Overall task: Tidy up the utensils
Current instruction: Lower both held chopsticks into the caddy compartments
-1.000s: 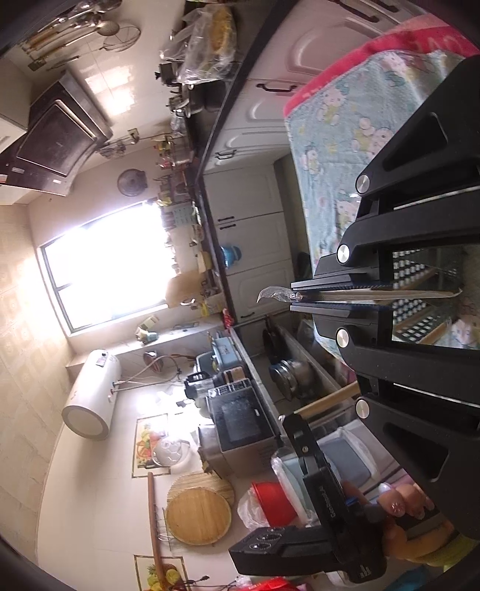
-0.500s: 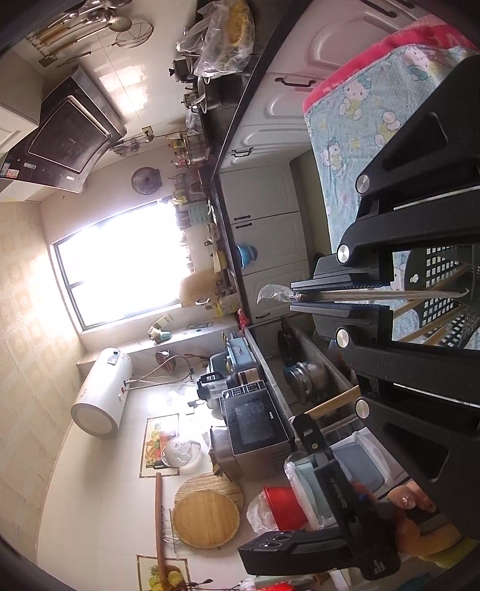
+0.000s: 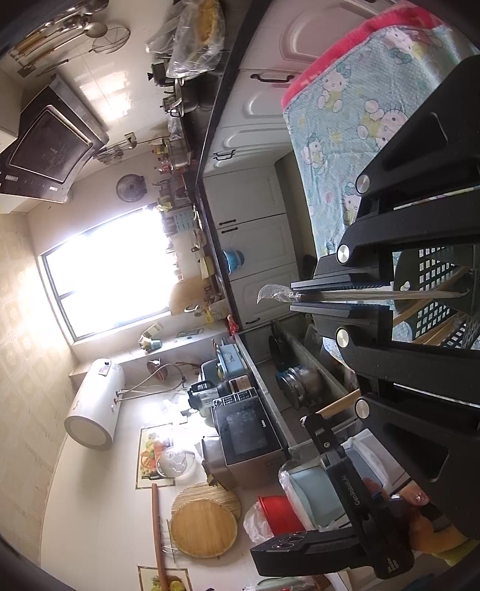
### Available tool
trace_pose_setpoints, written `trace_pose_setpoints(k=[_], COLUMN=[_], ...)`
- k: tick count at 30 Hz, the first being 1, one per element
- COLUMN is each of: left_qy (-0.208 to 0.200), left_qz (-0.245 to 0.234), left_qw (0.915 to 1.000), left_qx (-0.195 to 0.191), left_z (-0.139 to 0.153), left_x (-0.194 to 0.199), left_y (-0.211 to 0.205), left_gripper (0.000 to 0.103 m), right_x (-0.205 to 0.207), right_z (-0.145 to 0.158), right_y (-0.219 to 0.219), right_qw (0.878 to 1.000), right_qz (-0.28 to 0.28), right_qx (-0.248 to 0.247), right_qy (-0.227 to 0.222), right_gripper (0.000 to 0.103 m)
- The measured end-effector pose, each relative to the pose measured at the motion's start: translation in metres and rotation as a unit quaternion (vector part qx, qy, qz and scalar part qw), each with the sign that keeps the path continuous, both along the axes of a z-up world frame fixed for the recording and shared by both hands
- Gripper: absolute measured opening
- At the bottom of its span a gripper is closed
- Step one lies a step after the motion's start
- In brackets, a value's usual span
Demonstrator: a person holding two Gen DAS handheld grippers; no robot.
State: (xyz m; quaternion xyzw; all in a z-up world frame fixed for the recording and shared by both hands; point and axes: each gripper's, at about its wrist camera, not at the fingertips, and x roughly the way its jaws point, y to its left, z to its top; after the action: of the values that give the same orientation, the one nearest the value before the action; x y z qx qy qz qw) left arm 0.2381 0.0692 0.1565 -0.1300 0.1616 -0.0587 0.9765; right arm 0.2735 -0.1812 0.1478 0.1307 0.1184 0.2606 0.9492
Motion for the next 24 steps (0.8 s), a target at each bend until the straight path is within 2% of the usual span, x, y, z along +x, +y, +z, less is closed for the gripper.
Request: trace_pose_setpoints(k=[24], left_qy=[0.069], left_qz=[-0.005], left_qw=[0.9972], left_qx=[-0.03], left_z=[-0.061], left_x=[0.026], left_y=[-0.004], left_gripper=[0.004], right_x=[0.02], right_z=[-0.059], right_y=[0.004], right_qw=[0.998], right_qz=[-0.01], right_qx=[0.016], right_qy=[0.056], right_gripper=[0.007])
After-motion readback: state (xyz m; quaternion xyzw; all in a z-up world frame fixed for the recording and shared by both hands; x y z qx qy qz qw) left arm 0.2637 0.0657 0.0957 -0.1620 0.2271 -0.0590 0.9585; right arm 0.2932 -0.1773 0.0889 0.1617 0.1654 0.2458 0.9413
